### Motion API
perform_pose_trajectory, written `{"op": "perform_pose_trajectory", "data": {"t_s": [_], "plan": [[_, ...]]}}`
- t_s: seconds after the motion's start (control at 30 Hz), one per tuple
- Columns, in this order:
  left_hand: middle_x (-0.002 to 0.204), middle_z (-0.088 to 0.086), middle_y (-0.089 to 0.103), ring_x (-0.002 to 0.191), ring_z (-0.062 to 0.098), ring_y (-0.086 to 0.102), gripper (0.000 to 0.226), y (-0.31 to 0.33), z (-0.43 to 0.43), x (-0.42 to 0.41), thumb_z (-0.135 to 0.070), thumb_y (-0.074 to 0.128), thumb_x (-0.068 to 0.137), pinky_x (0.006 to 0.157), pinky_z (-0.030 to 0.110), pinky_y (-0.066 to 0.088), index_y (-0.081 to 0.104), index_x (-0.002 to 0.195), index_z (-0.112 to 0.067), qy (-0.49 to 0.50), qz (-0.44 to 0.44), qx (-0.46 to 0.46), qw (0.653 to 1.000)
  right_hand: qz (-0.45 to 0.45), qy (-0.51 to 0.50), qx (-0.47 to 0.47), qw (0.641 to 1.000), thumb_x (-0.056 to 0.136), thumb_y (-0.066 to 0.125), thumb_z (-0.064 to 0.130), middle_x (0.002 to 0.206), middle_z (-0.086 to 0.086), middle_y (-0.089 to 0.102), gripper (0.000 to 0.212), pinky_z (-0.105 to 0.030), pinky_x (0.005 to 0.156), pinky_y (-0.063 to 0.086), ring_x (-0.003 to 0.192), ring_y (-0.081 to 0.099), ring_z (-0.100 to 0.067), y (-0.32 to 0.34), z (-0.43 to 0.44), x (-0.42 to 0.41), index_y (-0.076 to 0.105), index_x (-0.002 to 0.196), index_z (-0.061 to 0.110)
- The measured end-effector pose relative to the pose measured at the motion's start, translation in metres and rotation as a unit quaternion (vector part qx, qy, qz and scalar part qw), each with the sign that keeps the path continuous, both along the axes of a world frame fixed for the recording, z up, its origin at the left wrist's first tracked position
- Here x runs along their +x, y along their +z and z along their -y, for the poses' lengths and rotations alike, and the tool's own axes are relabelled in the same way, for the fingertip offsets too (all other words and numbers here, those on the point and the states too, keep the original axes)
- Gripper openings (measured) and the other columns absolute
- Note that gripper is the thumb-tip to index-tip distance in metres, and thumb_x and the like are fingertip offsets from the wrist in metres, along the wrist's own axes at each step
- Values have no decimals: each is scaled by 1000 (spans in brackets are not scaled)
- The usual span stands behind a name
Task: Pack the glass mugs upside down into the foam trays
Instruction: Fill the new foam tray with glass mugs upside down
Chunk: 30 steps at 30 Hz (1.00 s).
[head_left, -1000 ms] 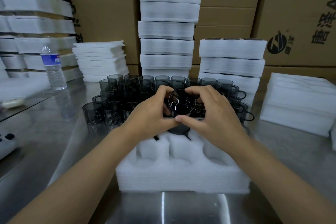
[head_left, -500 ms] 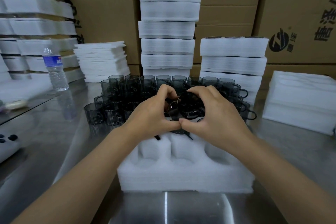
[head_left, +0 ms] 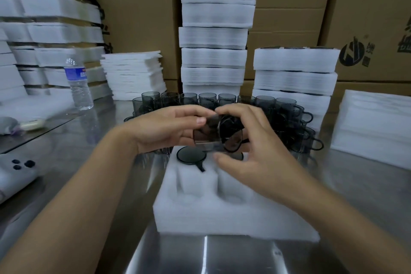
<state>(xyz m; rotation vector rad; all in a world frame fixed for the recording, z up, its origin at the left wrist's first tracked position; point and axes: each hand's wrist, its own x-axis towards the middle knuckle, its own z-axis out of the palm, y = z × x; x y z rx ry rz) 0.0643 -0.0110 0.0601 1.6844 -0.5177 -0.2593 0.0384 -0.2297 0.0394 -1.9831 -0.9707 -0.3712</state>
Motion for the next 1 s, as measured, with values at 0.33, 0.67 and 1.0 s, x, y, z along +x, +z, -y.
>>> {"op": "perform_pose_trajectory", "data": {"t_s": [0.33, 0.67, 1.0], "plan": [[107, 19, 68, 98, 27, 66, 62, 10, -41, -13, -34, 87, 64, 86, 37, 54, 63, 113, -4, -114, -96, 153, 977, 34, 27, -76, 996, 77, 56, 55, 125, 30, 29, 63, -6, 89, 34, 115, 39, 7, -13, -18, -27, 28, 133, 54], [81, 12, 73, 68, 17, 70, 57, 14, -37, -18, -74, 76, 47, 57, 21, 53, 74, 75, -25, -17, -79, 246, 966, -11, 68, -80, 994, 76, 66, 38, 117, 31, 43, 57, -4, 88, 32, 111, 46, 8, -13, -18, -27, 36, 121, 54], [83, 4, 74, 77, 11, 68, 39, 10, -39, -14, -58, 82, 56, 68, 21, 52, 74, 76, -26, -1, -89, 270, 959, -7, 59, -136, 989, 80, 64, 42, 118, 30, 41, 56, -10, 92, 34, 112, 42, 10, -13, -19, -27, 38, 129, 48]]}}
